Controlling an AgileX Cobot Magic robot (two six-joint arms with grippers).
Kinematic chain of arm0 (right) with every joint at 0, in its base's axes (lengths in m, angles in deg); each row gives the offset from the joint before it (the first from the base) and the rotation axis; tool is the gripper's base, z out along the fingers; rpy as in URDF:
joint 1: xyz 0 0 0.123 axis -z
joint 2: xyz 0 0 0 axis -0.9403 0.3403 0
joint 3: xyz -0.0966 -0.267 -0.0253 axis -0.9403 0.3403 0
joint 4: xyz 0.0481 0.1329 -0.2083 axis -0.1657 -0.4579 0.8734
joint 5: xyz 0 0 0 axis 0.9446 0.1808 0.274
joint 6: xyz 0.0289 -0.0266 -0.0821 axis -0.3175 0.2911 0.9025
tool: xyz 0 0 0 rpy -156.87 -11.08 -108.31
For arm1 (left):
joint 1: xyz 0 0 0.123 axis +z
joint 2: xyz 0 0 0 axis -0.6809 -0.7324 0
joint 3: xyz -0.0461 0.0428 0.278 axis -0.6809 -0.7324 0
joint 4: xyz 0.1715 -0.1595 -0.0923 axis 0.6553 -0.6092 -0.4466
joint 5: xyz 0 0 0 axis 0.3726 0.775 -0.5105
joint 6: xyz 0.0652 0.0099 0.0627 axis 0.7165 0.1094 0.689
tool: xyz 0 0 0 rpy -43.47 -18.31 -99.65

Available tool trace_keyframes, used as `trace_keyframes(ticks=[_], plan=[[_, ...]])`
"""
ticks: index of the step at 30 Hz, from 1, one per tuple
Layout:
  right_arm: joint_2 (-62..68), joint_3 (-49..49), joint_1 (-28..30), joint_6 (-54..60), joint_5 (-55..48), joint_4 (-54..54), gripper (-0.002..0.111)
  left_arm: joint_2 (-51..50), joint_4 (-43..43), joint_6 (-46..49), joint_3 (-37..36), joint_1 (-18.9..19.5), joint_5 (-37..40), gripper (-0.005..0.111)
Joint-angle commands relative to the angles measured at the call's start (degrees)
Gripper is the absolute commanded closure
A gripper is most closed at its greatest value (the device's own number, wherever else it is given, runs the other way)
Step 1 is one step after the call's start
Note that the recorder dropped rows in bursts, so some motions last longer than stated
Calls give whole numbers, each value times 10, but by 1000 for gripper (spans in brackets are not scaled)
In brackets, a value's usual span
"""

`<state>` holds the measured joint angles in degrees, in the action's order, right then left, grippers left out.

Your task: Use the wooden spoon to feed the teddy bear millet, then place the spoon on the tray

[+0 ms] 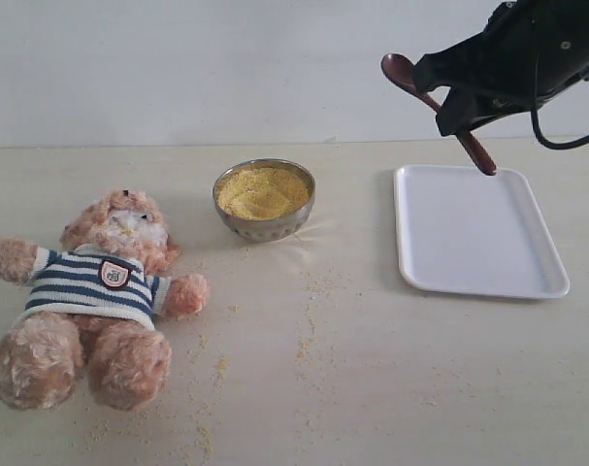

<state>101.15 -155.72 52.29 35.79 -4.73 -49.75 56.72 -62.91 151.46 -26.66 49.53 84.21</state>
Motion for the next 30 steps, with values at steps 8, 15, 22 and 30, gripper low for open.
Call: trace_keyframes(ticks=[8,15,22,30], plan=[[-1,-2,2,-44,-4,54,109,9,12,32,-74,-35,16,102],[-1,-2,2,-74,15,124,109,109,11,26,-74,-33,-42,102],[-1,21,2,-166,160,184,109,127,11,26,-84,-33,-29,102],[81,63,8,-179,179,214,109,127,12,28,-113,-33,-28,102]])
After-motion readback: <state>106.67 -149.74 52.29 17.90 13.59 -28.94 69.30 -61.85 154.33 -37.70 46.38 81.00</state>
